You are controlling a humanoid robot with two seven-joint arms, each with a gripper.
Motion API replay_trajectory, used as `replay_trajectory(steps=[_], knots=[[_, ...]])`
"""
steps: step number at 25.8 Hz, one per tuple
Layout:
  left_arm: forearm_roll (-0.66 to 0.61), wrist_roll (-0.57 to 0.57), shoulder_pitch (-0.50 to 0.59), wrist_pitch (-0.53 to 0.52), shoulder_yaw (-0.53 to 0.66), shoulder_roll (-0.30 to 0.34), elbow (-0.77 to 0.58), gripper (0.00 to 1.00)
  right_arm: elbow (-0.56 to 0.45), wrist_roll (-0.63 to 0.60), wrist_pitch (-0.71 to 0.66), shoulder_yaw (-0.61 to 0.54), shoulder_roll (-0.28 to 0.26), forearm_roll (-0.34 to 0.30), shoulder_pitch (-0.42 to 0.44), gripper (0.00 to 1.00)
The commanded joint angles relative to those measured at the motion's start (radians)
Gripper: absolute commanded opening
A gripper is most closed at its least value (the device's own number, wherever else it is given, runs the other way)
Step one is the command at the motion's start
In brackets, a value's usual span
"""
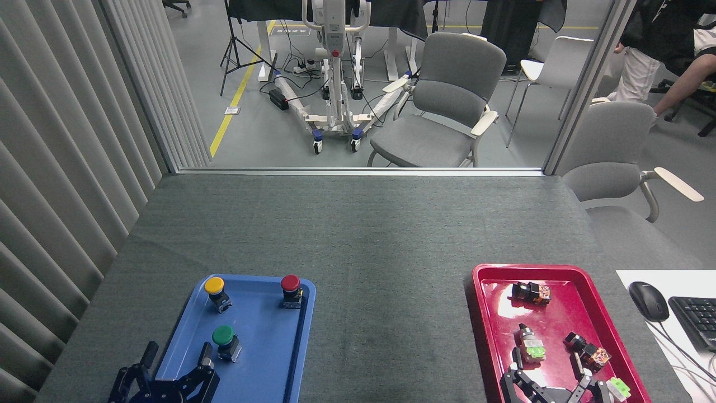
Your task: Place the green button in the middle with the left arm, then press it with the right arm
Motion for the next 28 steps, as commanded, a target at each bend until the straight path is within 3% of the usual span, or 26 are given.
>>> replay_trajectory(steps=[1,28], knots=[[0.001,-0.005,0.002,0.001,0.0,-0.01,0.018,1.0,0.0,0.004,-0.001,0.001,0.0,0.0,0.0,0.99],[0.004,0.0,0.008,-0.032,0.001,0.007,0.028,0.99,0.0,0.004,0.0,0.001,0.002,0.0,0.001,0.99]])
